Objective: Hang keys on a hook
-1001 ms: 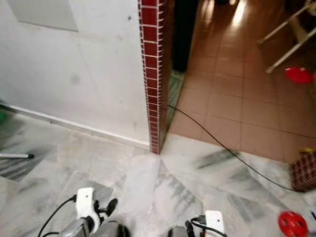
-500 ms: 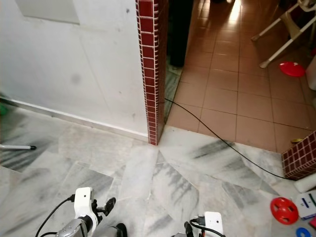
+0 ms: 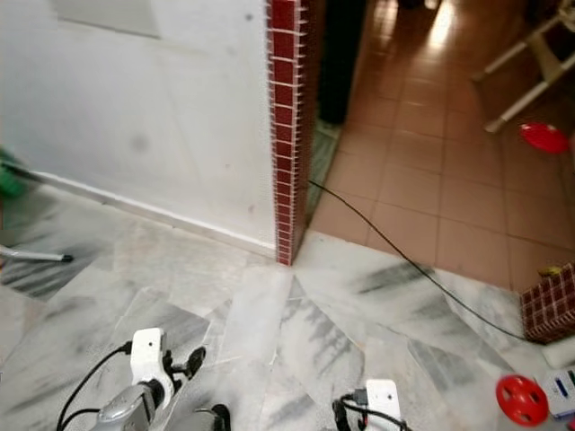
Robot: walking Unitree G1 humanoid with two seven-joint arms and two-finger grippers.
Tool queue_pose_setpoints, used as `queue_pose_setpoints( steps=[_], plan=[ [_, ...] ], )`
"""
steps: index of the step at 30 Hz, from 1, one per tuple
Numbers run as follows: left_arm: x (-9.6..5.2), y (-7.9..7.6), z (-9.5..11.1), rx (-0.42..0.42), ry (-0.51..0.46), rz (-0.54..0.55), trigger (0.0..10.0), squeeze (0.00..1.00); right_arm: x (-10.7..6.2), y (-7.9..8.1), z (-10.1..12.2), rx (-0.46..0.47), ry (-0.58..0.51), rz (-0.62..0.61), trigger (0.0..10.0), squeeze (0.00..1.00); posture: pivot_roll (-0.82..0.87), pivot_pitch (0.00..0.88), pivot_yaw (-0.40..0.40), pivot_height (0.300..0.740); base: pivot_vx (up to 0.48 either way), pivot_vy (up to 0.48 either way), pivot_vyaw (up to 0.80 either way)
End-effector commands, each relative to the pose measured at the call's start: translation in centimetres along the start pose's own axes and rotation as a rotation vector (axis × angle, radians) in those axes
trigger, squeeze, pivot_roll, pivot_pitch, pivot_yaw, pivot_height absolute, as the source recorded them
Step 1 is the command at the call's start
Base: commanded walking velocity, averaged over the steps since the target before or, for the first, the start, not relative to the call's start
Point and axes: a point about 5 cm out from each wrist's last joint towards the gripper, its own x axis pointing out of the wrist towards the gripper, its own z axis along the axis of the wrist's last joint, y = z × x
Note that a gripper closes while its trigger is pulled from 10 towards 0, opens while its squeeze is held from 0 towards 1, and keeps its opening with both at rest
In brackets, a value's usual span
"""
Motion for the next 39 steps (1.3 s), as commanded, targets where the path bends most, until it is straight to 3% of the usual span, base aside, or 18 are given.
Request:
queue_pose_setpoints(
  steps=[1, 39],
  plan=[
    [-0.11, 0.08, -0.48, -0.008, 0.024, 0.011, 10.0, 0.0, -0.27, -0.22, -0.68, 0.001, 0.031, -0.016, 10.0, 0.0, -0.04, 0.071, 0.017, 0.74, 0.0, 0.0, 0.8],
    [0.12, 0.04, 0.11, 0.001, 0.006, 0.023, 10.0, 0.0, 0.08, -0.38, 0.22, -0.023, 0.012, -0.006, 10.0, 0.0, -0.04, 0.01, 0.002, 0.74, 0.0, 0.0, 0.8]
  ],
)
